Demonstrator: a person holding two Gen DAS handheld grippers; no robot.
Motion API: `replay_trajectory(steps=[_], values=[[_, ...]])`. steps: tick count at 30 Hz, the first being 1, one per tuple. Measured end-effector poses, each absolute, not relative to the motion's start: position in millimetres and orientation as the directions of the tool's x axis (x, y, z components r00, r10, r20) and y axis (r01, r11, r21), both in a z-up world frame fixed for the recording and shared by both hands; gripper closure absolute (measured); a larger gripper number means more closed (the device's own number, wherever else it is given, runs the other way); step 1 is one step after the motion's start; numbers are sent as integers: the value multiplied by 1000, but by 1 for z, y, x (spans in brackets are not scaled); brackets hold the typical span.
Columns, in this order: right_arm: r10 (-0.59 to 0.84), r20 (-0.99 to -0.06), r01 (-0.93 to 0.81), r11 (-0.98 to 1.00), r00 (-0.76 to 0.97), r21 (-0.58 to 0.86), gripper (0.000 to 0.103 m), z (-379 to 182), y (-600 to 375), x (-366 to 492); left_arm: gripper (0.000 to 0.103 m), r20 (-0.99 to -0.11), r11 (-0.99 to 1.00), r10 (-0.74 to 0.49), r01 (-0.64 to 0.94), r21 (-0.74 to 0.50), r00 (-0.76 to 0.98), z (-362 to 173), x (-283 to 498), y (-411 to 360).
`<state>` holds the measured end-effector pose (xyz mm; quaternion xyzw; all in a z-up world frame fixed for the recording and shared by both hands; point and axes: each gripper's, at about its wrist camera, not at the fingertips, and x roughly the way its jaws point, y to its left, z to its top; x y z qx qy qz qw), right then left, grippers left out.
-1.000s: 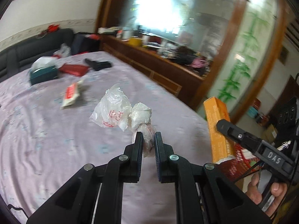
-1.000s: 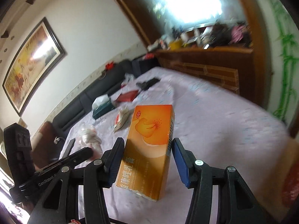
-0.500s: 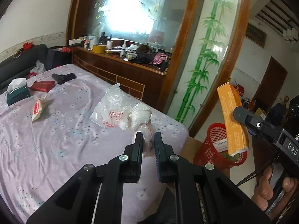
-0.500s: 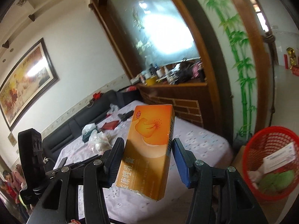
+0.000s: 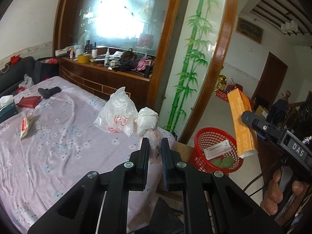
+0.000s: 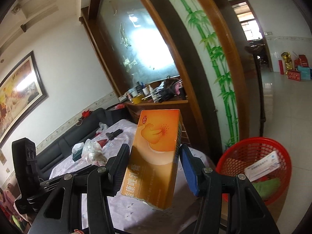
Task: Collect trash
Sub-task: 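Carry the tissues and orange box over the red basket and lower them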
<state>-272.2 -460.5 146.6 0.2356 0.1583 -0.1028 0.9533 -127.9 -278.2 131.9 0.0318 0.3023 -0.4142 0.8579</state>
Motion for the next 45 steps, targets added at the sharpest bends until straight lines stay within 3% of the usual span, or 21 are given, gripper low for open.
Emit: replay_trajectory(steps=[25, 45], values=[[-350, -307, 453, 798, 885, 398, 46, 168, -512, -344, 91, -504, 462, -809, 856, -230, 302, 150, -171, -352], [-414, -324, 520, 752, 851, 405, 46, 161, -538, -371, 91, -526, 354, -831, 902, -246, 183, 134, -183, -414]])
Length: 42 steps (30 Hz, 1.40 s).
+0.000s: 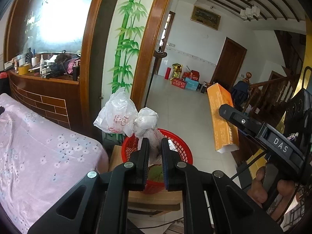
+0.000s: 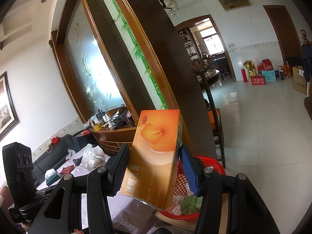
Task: Collect trash
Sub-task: 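Carry the tissues and orange box over the red basket and lower them, then open both tools over the basket and swing them back toward the table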
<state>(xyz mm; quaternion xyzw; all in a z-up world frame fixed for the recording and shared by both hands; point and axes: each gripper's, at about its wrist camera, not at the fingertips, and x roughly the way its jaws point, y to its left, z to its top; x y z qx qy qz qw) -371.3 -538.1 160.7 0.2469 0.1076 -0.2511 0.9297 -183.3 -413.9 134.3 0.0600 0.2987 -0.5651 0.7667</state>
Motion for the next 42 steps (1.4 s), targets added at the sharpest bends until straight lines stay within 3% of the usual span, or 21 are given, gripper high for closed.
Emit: replay_trajectory(steps=[42], values=[[-352, -487, 584, 646, 799, 491, 45, 93, -617, -340, 91, -691, 311, -723, 882, -354, -22, 29, -153, -510]])
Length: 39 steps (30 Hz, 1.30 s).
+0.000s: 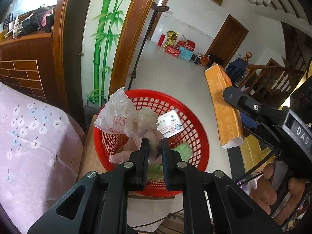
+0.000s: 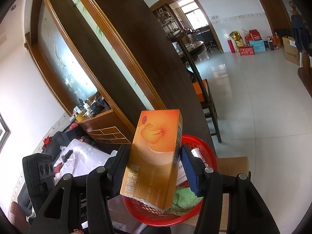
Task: Collect trash
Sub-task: 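Open both tools over the basket and swing them back toward the table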
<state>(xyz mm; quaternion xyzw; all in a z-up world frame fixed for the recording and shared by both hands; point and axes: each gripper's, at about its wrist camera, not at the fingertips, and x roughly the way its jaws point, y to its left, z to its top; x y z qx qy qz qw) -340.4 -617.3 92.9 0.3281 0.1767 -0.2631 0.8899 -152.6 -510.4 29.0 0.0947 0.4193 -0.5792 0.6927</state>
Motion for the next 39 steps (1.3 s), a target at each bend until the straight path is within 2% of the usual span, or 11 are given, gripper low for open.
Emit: replay_trajectory(steps=[3, 5, 7, 8, 10, 14, 20, 25, 32, 39], values=[[-339, -499, 585, 637, 798, 503, 44, 87, -622, -336, 89, -705, 311, -709, 883, -352, -32, 21, -152, -515], [-340, -506, 590, 633, 793, 501, 43, 84, -623, -333, 79, -709, 309, -704, 882, -357, -40, 17, -151, -515], [-336, -526, 603, 622, 781, 499, 42, 79, -627, -329, 55, -706, 322, -707, 876, -359, -30, 16, -149, -513], [-326, -532, 602, 617, 781, 507, 41, 75, -629, -327, 51, -702, 325, -712, 876, -356, -21, 16, -148, -511], [-320, -546, 610, 607, 774, 509, 37, 72, -631, -325, 50, -697, 334, -717, 881, -335, 7, 20, -148, -504], [-326, -536, 608, 601, 779, 518, 37, 75, -628, -332, 50, -672, 361, -738, 876, -319, 60, 33, -142, -479], [-290, -474, 534, 655, 831, 535, 34, 96, -604, -324, 48, -620, 487, -753, 821, -298, 221, 65, -115, -407], [-191, -401, 402, 733, 896, 549, 30, 116, -562, -289, 41, -600, 616, -704, 747, -250, 380, 93, -87, -336], [-54, -382, 261, 817, 923, 514, 28, 130, -500, -221, 41, -591, 752, -615, 615, -239, 523, 107, -41, -243], [27, -384, 184, 845, 923, 501, 28, 133, -452, -176, 41, -600, 821, -538, 530, -214, 592, 106, -24, -191]])
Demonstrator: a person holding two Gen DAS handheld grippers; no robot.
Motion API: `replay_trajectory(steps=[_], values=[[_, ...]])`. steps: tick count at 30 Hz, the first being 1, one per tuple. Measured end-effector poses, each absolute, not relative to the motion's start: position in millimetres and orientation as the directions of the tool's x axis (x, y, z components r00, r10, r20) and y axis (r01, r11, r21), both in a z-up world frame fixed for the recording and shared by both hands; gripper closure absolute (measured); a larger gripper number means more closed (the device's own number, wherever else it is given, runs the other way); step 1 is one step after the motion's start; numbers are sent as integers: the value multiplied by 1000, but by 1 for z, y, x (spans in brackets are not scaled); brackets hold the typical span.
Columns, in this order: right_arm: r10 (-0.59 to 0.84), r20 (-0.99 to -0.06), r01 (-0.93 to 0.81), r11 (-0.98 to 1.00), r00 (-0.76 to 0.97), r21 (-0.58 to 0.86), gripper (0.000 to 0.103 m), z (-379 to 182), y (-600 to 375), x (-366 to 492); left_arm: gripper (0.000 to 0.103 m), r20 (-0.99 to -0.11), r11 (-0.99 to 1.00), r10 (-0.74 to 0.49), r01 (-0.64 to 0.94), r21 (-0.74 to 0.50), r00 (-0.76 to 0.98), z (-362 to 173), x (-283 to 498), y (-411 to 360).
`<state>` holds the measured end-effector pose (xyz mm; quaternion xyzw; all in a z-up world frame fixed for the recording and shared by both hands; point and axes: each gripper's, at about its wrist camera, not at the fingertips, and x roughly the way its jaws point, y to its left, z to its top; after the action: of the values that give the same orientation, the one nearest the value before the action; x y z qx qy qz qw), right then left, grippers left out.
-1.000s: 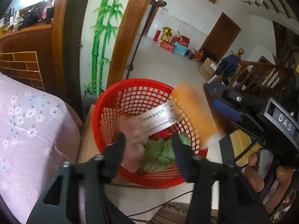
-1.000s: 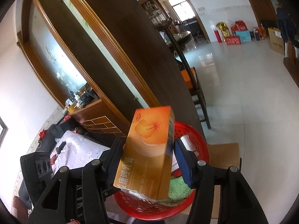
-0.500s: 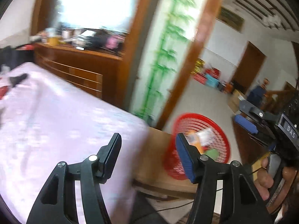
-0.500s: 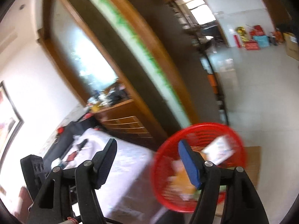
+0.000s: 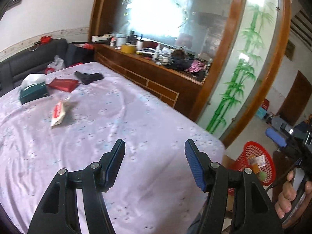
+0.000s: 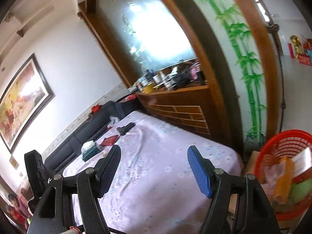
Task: Collect trash
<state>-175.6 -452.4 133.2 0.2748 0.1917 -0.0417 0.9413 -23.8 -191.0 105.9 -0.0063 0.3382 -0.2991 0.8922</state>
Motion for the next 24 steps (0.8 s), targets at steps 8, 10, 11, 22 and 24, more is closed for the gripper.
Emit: replay_trajectory(steps=[8, 10, 11, 22, 24], values=[[-76, -417, 272, 858, 906, 435, 20, 135, -438, -190, 24, -590, 774, -586, 597, -208, 555, 106, -60, -217], [-124, -430, 314, 858, 894, 407, 18, 135, -441, -204, 20, -586, 747, -611, 633, -203, 532, 108, -75, -235], [-157, -441, 344, 856, 884, 386, 17, 135, -443, -216, 19, -586, 737, -618, 644, -202, 523, 108, -80, -242], [-421, -451, 575, 766, 787, 289, 10, 150, -478, -317, 10, -568, 600, -713, 777, -189, 412, 118, -152, -318], [-468, -449, 616, 738, 761, 274, 10, 151, -485, -333, 9, -564, 591, -718, 786, -182, 408, 120, -159, -325]])
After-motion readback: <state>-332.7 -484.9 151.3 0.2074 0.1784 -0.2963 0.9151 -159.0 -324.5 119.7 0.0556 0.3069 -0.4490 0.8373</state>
